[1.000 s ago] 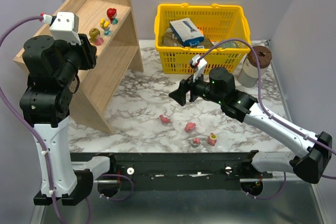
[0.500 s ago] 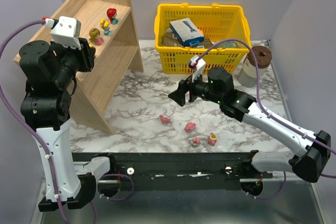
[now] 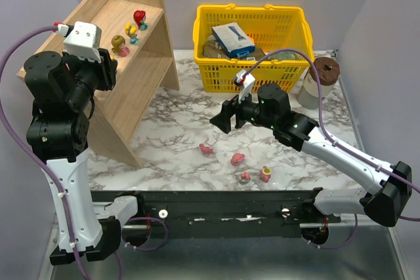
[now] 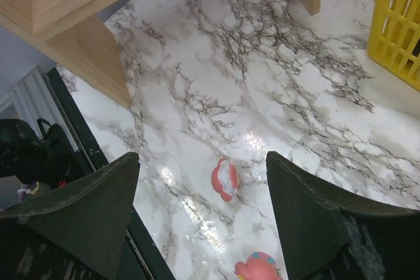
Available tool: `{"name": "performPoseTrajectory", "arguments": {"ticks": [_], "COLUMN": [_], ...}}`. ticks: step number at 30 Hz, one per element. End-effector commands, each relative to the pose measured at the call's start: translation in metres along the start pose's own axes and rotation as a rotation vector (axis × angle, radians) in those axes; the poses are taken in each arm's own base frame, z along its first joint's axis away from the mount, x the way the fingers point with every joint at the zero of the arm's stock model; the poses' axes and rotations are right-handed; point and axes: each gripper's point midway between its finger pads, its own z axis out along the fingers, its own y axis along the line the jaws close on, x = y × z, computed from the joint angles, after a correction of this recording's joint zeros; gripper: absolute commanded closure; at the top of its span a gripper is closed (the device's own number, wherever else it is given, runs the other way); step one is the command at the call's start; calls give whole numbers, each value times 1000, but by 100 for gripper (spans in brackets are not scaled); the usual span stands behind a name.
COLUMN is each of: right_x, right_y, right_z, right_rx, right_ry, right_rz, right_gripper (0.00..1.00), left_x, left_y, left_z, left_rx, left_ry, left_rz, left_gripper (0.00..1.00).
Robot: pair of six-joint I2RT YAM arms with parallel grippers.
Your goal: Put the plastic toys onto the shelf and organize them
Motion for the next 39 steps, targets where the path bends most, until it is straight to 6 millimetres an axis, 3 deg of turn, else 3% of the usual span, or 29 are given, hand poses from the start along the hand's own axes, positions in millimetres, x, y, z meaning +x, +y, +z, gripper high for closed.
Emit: {"name": "performPoseTrajectory", "arguments": {"ticks": [1, 10, 23, 39], "right_x": [-12, -11, -8, -6], "right_y": [3, 1, 2, 3], "right_z": [0, 1, 3, 5], "right_rx": [-15, -11, -20, -29], "right_ry": [-16, -10, 6, 17], "right_rz": [-26, -31, -32, -25], "right_gripper": [15, 14, 15, 15], "left_x": [-1, 0, 0, 1], "left_y": [6, 12, 14, 14], "left_z": [5, 8, 10, 10], "left_rx": [-18, -18, -25, -16], "left_ry": [-12, -15, -10, -4], "left_rz": [-5, -31, -50, -50], "left_gripper": [93, 88, 69, 54]}}
